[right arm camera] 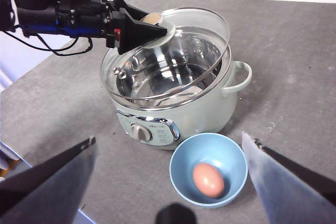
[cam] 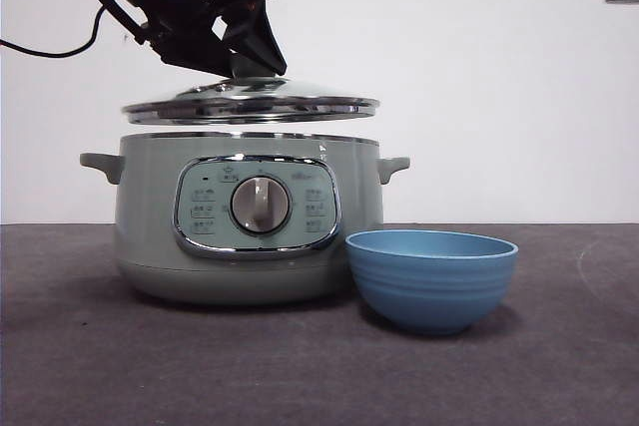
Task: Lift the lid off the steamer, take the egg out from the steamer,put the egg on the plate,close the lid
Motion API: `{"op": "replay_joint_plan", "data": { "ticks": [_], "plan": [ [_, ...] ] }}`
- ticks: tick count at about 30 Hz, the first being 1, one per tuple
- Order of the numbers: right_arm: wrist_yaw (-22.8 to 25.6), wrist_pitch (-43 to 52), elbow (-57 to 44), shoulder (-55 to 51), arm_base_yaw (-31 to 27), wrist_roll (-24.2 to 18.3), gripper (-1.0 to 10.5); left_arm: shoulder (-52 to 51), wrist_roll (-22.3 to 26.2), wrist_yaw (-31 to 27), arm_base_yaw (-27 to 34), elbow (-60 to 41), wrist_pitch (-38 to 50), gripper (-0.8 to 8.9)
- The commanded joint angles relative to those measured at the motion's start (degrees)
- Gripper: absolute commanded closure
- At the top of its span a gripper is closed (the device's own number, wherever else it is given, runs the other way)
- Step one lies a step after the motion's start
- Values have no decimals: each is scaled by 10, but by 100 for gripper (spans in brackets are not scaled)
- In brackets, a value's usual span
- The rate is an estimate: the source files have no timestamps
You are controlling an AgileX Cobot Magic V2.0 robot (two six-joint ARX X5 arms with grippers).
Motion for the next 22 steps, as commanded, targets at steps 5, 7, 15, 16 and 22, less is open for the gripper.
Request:
{"op": "replay_joint_plan", "data": {
  "ticks": [5,7,15,16,22],
  "plan": [
    [0,-2,-4,-1,1,6,476,22,7,2,-1,8,23,822],
    [0,-7,-4,-1,1,6,476,26,7,0,-1,8,22,822],
    [0,-10,-4,-1,1,6,476,27,7,-1,-1,8,0,822],
    [0,-10,-4,-1,1,6,476,27,7,-1,-1,8,-7,822],
    [0,-10,-4,-1,1,6,476,32,6,-1,-1,8,-29,805]
  ]
}}
